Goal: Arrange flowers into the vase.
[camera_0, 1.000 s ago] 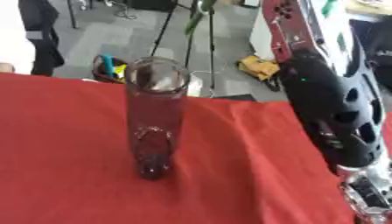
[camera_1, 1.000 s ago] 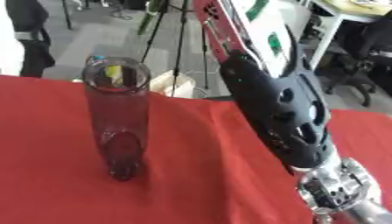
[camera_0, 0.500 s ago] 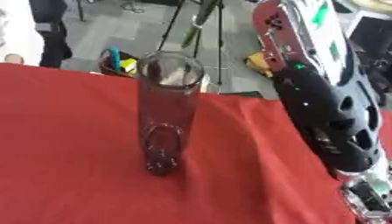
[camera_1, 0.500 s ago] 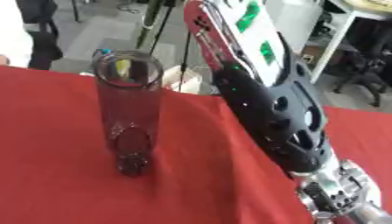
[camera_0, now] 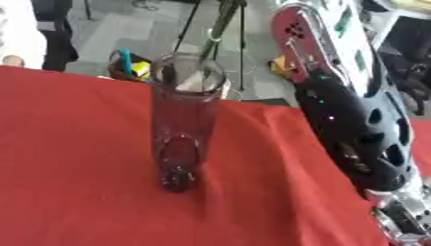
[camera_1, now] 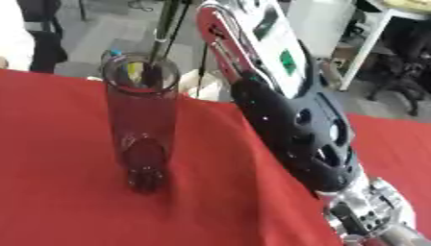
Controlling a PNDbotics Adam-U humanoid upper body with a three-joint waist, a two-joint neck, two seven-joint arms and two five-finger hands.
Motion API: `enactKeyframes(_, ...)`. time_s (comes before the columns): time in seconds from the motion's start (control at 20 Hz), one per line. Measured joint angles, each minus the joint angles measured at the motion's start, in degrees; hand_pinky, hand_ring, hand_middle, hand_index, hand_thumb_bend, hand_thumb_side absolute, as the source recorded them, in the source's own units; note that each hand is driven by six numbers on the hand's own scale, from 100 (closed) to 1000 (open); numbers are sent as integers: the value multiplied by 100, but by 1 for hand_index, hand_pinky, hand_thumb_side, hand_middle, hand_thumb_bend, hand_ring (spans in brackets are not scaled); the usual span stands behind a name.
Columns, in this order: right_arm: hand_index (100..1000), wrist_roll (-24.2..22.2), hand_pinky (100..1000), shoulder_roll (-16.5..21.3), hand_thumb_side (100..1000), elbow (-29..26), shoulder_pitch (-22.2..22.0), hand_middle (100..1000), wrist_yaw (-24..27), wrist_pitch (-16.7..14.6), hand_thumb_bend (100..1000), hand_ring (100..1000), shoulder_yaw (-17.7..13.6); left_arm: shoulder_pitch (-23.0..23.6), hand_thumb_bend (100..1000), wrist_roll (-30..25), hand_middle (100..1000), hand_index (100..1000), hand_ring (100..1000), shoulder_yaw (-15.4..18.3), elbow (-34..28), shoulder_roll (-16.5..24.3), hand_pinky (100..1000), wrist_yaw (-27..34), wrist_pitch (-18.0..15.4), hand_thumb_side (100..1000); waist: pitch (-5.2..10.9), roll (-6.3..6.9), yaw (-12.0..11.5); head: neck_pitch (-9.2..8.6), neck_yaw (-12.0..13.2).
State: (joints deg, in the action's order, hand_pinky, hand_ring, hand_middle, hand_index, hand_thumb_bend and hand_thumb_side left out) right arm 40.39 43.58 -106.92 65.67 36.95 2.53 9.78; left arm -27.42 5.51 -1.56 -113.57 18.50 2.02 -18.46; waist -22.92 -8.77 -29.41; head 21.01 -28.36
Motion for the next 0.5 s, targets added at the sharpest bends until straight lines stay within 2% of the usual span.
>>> enactKeyframes(0.5,100,-49,100,8,514,89,-63,100,-3,-219,100,100,14,-27,100,-8,889,895,928,-2,0,-41,833,0,-7,1000,-175,-49,-20,-203,-60)
